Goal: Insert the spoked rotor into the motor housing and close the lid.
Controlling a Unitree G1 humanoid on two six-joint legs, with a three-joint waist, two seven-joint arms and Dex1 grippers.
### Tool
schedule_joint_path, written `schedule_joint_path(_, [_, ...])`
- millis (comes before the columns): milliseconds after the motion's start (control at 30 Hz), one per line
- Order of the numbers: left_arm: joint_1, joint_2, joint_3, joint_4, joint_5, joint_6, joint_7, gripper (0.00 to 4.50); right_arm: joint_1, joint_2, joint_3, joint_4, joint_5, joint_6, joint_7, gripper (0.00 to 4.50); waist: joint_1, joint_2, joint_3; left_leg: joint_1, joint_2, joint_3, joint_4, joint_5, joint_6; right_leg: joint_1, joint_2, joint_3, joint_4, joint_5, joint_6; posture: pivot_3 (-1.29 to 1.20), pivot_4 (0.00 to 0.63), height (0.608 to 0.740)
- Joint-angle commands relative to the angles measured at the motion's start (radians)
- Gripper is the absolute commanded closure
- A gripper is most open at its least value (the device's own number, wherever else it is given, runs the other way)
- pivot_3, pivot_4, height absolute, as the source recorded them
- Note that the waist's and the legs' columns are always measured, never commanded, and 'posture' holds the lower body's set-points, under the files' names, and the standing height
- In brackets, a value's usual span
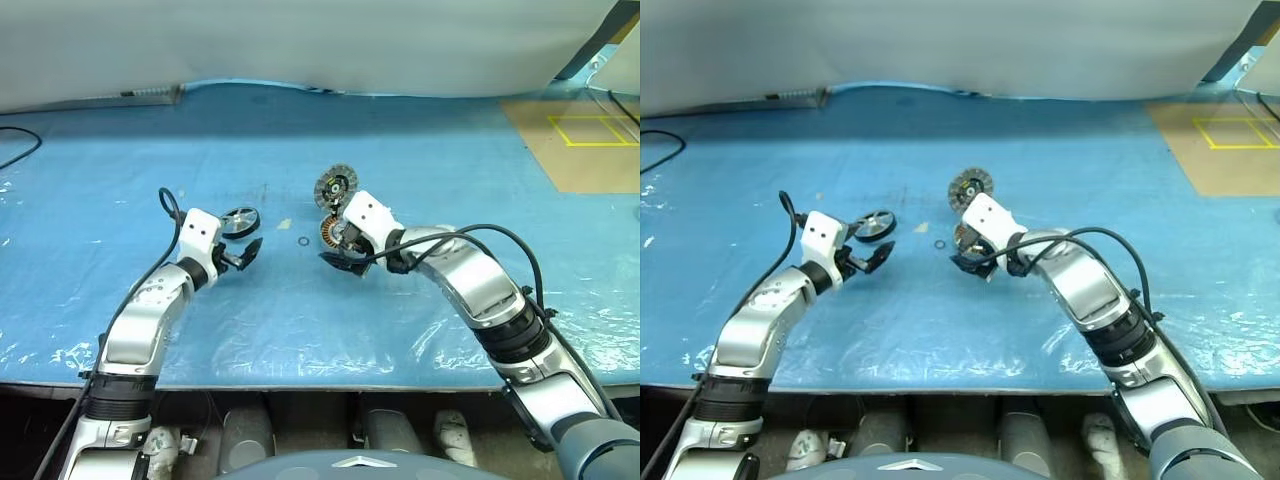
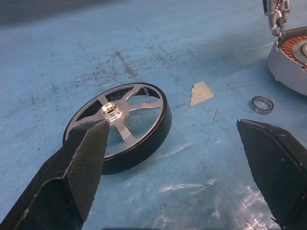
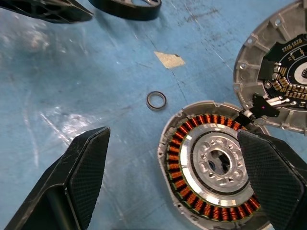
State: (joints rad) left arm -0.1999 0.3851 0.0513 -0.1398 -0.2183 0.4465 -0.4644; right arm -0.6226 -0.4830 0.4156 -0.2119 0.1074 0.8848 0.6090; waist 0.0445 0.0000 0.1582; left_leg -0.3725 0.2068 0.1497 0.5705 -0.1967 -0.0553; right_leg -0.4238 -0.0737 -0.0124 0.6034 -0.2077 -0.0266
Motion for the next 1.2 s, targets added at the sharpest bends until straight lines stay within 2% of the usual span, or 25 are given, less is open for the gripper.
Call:
schedule_joint_path(33, [0.008, 0.001, 0.007, -0.055, -0.003, -0.020, 0.004, 0.00, -0.027, 0.003, 0.016, 0.035, -0.040, -0.029, 0.000, 0.02, 0.000, 0.000, 0.000, 0.000, 0.000, 0.000, 0.000, 0.000, 0.000, 0.000, 0.000, 0.000, 0.000, 0.000, 0.000, 0.00, 0.150, 0.740])
schedule_joint_path(633, [0.017, -0.008, 0.004, -0.091, -0.007, -0.001, 0.031, 0.00, -0.063, -0.003, 0.092, 0.191, -0.128, -0.094, 0.108, 0.02, 0.000, 0.000, 0.000, 0.000, 0.000, 0.000, 0.002, 0.000, 0.000, 0.000, 0.000, 0.000, 0.002, 0.000, -0.001, 0.00, 0.150, 0.740])
schedule_joint_path(733, [0.017, -0.011, 0.003, -0.100, -0.009, 0.005, 0.037, 0.00, -0.093, 0.000, 0.097, 0.237, -0.144, -0.090, 0.127, 0.59, 0.000, 0.000, 0.000, 0.000, 0.000, 0.000, 0.002, 0.000, 0.000, 0.000, 0.000, 0.000, 0.003, 0.000, -0.001, 0.00, 0.150, 0.740])
schedule_joint_path(933, [0.023, -0.022, 0.005, -0.113, -0.009, 0.011, 0.048, 0.00, -0.135, -0.007, 0.116, 0.294, -0.176, -0.118, 0.175, 2.59, 0.000, 0.000, 0.000, 0.000, 0.000, 0.000, 0.003, 0.000, 0.000, 0.000, 0.000, 0.000, 0.003, 0.000, -0.001, 0.00, 0.150, 0.740])
schedule_joint_path(1100, [0.031, -0.032, 0.005, -0.116, -0.007, 0.009, 0.055, 0.00, -0.127, 0.008, 0.110, 0.295, -0.172, -0.065, 0.187, 2.78, 0.000, 0.000, 0.000, 0.001, 0.000, 0.000, 0.004, 0.000, 0.000, 0.001, 0.000, 0.001, 0.004, 0.000, -0.001, 0.00, 0.150, 0.740])
schedule_joint_path(1200, [0.040, -0.037, 0.004, -0.117, -0.005, 0.004, 0.058, 0.00, -0.098, 0.046, 0.078, 0.233, -0.141, 0.070, 0.157, 2.78, 0.000, 0.000, 0.000, 0.002, 0.000, 0.000, 0.004, 0.000, 0.000, 0.001, 0.000, 0.001, 0.004, 0.000, -0.001, 0.00, 0.150, 0.740])
